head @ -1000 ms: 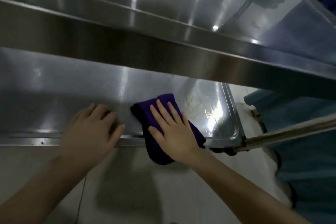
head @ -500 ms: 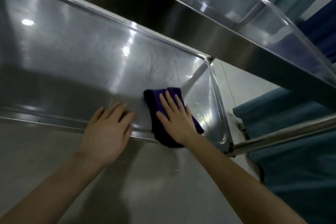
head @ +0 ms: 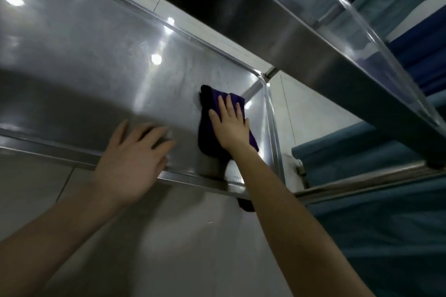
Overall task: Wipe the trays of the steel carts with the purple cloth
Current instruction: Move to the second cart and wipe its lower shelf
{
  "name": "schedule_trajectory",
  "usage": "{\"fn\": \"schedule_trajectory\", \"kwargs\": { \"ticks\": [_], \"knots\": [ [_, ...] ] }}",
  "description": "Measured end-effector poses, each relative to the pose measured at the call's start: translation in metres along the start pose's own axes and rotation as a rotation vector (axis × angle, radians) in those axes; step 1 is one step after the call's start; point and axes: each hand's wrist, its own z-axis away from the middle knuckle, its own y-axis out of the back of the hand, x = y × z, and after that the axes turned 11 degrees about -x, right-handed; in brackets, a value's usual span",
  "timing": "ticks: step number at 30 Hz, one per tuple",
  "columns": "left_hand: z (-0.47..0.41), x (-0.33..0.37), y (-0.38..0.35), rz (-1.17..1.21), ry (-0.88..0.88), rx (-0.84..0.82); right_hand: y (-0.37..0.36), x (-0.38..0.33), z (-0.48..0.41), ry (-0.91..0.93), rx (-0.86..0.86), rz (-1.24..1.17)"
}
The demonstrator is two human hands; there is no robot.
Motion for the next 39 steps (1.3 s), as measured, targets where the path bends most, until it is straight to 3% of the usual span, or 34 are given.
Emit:
{"fn": "schedule_trajectory", "kwargs": {
  "ticks": [5, 8, 17, 23, 26, 35, 39],
  "knots": [
    [-0.008, -0.002, -0.009, 0.026, -0.021, 0.018, -0.043, 0.034, 0.108, 0.190, 0.017, 0.027],
    [-0.018, 0.009, -0.013, 0.054, -0.065, -0.045, -0.040, 0.041, 0.103, 0.206, -0.005, 0.029],
    [-0.026, 0.026, -0.017, 0.057, -0.027, -0.110, 0.033, 0.059, -0.026, -0.133, 0.018, -0.062],
    [-0.021, 0.029, -0.023, 0.053, -0.032, -0.038, -0.020, 0.082, 0.082, -0.003, 0.033, -0.010],
    [-0.023, 0.028, -0.023, 0.049, -0.035, -0.067, -0.043, 0.092, 0.118, -0.045, 0.051, 0.017],
    [-0.027, 0.028, -0.017, 0.039, -0.006, -0.143, 0.024, 0.098, -0.018, -0.217, 0.050, -0.033],
    [-0.022, 0.027, -0.021, 0.042, -0.024, -0.076, 0.012, 0.098, 0.003, -0.137, 0.078, -0.025]
  ]
}}
